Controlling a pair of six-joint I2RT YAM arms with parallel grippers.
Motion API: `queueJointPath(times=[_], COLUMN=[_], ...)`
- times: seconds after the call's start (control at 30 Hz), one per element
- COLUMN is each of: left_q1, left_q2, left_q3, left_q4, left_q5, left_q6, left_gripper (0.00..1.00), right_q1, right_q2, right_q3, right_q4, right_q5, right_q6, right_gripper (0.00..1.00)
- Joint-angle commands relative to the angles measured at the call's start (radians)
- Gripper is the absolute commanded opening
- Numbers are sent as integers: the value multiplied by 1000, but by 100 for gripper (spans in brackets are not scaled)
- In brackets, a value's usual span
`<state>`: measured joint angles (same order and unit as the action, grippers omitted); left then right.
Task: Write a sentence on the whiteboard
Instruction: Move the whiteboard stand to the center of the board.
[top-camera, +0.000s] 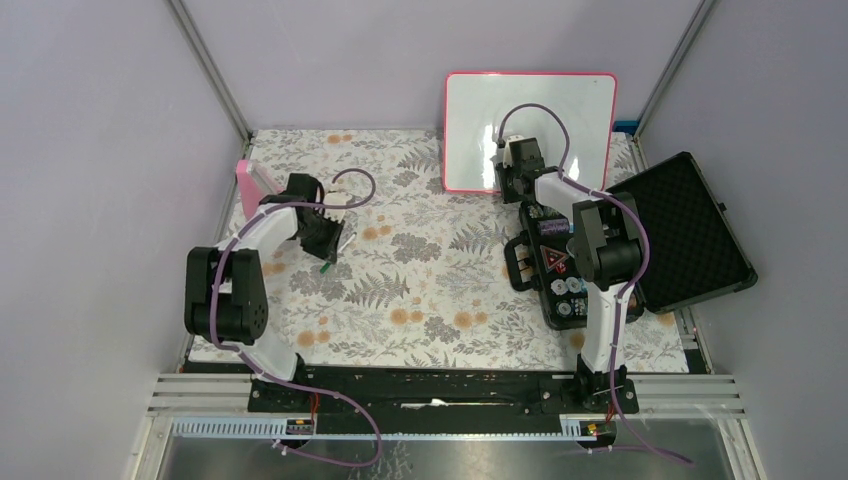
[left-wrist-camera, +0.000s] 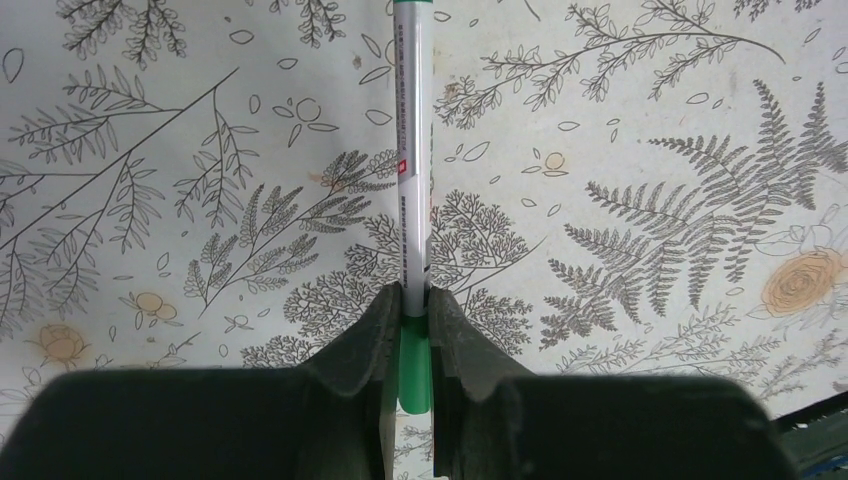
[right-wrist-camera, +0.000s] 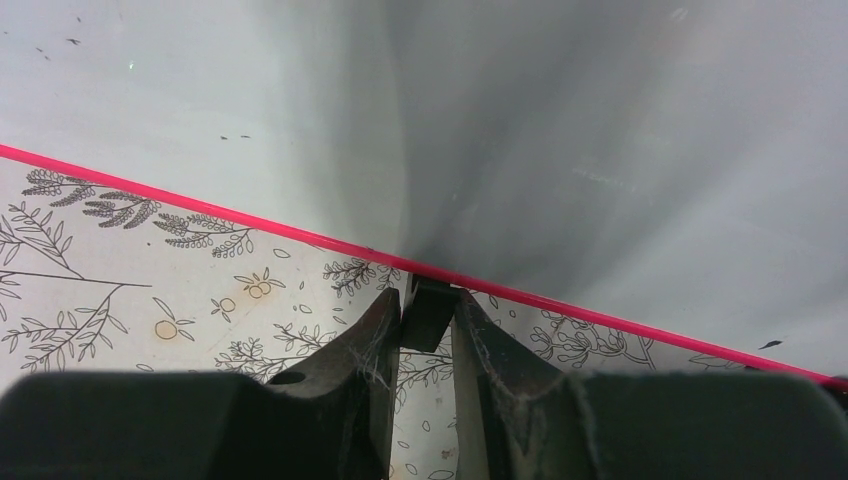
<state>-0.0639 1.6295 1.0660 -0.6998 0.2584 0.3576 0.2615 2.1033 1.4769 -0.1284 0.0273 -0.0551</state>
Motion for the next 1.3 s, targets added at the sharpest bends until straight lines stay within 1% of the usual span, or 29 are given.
queueJointPath(times=[0.0,0.3,0.47,0.77,1.03,1.27], left_q1=[31,63,116,148,152,152], left_q2=[-46,-64,-76,-181,-300,-354], left_q3=[57,67,85,110,174,207], left_q4=[-16,-27,-50,-69,-73,-86], left_q5=[63,111,152,207,218,234], left_q6=[-17,-42,-49,-91,-159,-190], left_gripper=[0,0,0,0,0,0], right_q1=[45,128,158,244,322,416], right_q2=[8,-42,-52,-82,-124,-132], right_q3=[13,-72,-91,-134,-190,-233], right_q4=[6,47,48,47,48,48], right_q5=[-47,-70,-103,-152,-157,-154], right_q6=[-42,-77,-81,-88,19,93], right_gripper=[0,0,0,0,0,0])
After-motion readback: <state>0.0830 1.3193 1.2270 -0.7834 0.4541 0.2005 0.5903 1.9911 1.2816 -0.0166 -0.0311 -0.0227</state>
